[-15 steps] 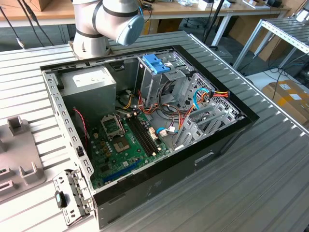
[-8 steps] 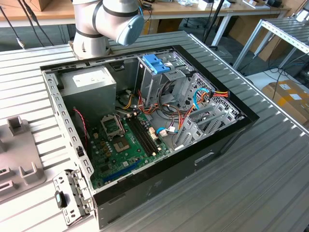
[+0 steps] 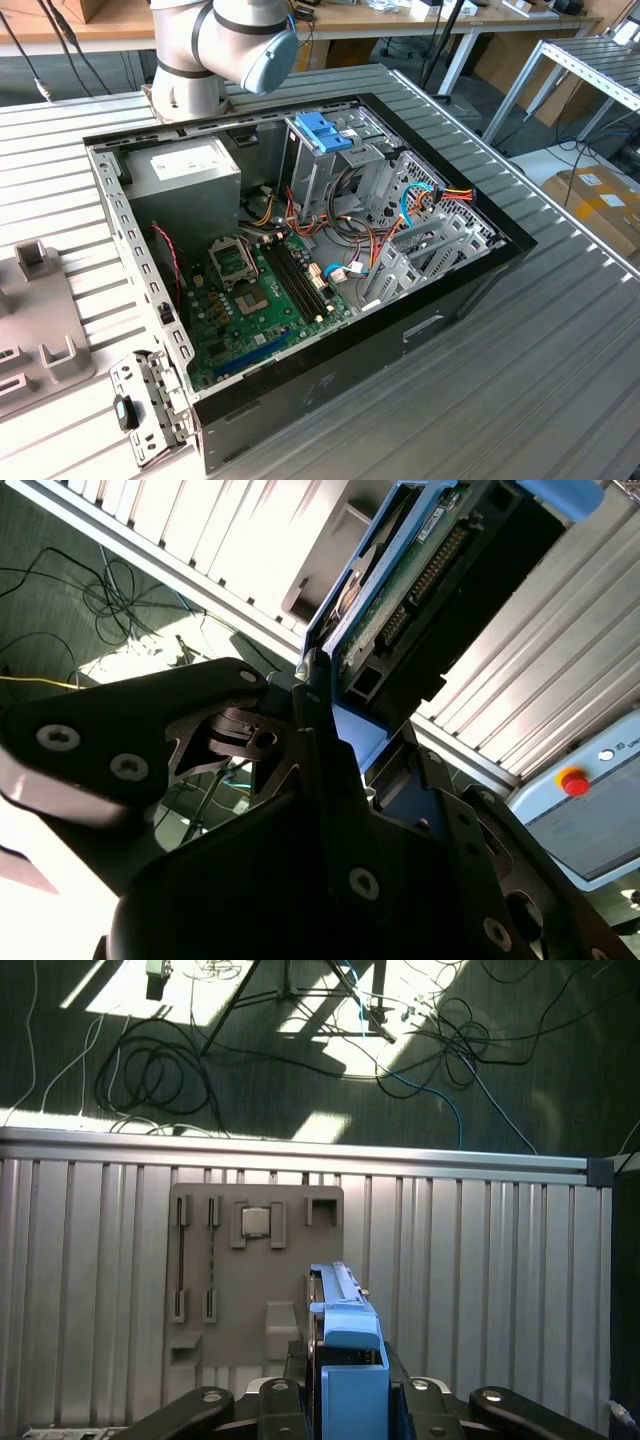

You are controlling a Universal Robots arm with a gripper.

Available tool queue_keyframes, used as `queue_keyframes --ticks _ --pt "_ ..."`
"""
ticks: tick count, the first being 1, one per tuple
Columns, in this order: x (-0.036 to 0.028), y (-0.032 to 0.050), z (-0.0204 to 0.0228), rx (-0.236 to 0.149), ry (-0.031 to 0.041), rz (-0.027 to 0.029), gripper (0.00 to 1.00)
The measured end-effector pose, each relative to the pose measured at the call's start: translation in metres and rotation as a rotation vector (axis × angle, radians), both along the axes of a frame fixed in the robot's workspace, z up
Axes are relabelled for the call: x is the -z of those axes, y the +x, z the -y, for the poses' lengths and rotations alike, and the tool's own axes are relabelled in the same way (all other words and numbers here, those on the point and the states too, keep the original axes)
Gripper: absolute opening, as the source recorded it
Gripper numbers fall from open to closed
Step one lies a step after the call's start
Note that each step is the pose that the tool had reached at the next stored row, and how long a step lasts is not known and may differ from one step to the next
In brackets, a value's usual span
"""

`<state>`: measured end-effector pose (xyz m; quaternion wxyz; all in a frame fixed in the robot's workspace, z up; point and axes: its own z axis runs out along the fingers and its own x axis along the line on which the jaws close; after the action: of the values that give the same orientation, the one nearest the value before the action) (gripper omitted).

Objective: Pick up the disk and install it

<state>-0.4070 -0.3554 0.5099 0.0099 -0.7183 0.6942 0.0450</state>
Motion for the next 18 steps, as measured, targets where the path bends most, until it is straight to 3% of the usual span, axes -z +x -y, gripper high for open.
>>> queue_keyframes --ticks 18 --pt "0.0001 0.0086 0.0001 0.0 0.0 0.0 0.37"
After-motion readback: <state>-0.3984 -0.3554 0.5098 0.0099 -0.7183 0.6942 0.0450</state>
